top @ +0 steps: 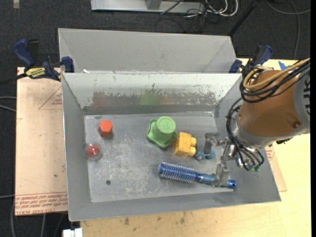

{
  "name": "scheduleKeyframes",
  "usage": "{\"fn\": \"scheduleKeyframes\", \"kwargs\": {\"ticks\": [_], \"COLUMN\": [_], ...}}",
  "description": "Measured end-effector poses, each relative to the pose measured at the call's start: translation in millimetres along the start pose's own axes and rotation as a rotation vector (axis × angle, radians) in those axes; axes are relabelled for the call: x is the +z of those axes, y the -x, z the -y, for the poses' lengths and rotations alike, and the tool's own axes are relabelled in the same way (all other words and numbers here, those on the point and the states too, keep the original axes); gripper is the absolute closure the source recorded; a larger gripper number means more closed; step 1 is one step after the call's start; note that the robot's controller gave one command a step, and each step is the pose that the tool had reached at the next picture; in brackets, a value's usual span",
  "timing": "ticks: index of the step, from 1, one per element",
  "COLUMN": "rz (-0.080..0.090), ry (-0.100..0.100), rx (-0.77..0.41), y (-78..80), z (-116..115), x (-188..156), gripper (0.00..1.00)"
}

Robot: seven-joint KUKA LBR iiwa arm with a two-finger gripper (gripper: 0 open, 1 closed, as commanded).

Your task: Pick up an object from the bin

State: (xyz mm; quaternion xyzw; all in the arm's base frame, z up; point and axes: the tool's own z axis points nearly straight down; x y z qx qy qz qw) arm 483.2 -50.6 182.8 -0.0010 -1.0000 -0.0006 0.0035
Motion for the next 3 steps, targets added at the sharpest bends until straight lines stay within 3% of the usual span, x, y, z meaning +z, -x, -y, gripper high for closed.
{"fn": "scheduleKeyframes", "kwargs": {"ticks": [1,2,3], "rz": [0.001,0.006,0.016], "ry": [0.001,0.001,0.000], "rx": [0.021,0.021,0.046], "y": [15.6,17.0,36.9], "z": [-29,-28,-32], "x": [117,114,-56], "gripper": [0.00,1.00,1.00]}}
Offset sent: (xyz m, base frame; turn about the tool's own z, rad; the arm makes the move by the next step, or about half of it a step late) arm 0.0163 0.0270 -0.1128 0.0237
